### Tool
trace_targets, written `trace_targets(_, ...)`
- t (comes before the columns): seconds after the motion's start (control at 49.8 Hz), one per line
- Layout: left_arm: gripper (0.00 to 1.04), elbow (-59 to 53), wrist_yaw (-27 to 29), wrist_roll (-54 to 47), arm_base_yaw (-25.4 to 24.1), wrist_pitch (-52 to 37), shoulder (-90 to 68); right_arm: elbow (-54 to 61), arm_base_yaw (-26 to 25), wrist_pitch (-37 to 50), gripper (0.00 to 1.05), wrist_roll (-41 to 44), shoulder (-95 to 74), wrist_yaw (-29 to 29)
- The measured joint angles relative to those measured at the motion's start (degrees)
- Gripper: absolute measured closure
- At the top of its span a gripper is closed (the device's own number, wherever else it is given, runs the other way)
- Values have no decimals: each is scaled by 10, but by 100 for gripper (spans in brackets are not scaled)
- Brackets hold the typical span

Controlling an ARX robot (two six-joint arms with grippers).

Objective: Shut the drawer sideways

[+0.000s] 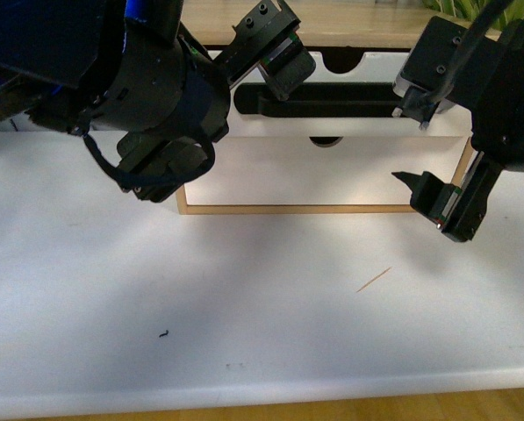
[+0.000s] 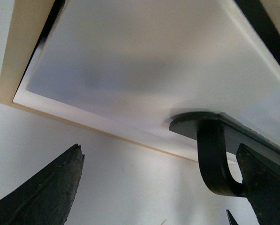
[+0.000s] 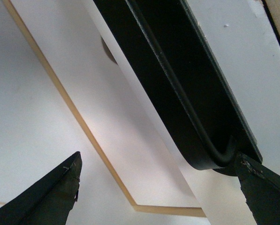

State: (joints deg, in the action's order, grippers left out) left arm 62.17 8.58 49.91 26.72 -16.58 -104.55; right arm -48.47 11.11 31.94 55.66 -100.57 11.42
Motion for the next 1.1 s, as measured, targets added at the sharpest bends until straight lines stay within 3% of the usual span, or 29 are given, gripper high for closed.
trace_targets(0.562, 6, 67, -12, -13, -29, 28, -44, -59, -11, 9, 9, -18, -54, 6)
trace_targets(0.843, 6, -111, 39, -41, -35, -9, 110, 68, -59, -23, 9, -54, 109, 54)
trace_targets(0.984, 6, -231, 99, -70, -34, -9, 232, 167, -93, -28, 9, -91, 238, 83)
trace_targets(1.104, 6, -334, 162, -89, -27, 30, 353, 260, -151, -39, 9, -146, 357, 102)
